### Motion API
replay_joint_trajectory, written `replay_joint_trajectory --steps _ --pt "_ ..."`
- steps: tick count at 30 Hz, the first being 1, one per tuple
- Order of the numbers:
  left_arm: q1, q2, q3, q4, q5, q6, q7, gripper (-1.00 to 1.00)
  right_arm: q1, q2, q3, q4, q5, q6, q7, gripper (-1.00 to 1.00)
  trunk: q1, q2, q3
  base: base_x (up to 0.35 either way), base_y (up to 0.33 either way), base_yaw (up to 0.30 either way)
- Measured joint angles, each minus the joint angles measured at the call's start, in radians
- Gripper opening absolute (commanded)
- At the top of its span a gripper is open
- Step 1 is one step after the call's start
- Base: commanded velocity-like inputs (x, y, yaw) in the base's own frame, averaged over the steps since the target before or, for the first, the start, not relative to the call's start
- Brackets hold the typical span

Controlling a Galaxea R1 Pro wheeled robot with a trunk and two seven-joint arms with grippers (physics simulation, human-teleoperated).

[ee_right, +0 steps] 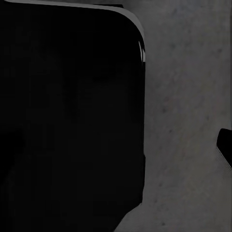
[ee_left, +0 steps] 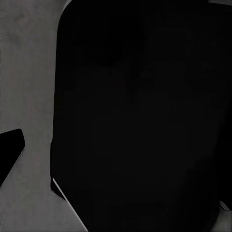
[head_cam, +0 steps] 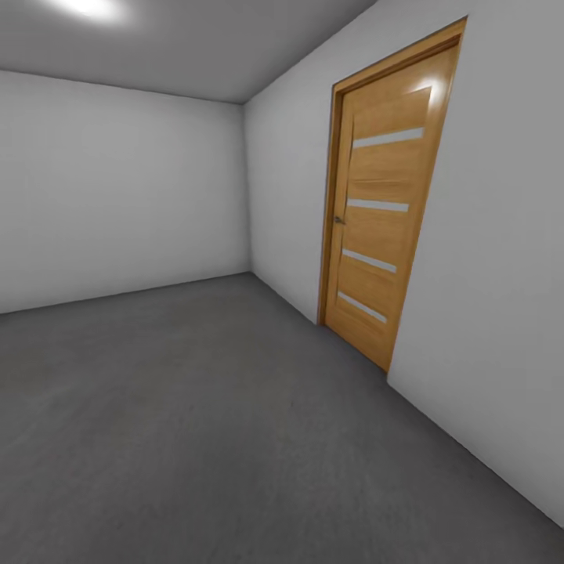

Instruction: Move the two storage containers from the living room to the garage. In the garage, place one container on the floor and stack the other container on top of it (either order is fine).

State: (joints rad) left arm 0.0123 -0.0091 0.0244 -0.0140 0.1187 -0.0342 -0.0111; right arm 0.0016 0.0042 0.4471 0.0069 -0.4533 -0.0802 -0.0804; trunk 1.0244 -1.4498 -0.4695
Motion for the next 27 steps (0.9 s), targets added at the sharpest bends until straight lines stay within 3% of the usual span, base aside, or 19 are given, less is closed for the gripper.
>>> replay_joint_trajectory --steps 27 --pt "0.000 0.000 0.000 0.000 0.000 0.000 0.000 1.00 0.000 0.002 0.000 0.000 0.002 0.000 0.000 1.00 0.000 0.000 0.000 0.323 0.000 0.005"
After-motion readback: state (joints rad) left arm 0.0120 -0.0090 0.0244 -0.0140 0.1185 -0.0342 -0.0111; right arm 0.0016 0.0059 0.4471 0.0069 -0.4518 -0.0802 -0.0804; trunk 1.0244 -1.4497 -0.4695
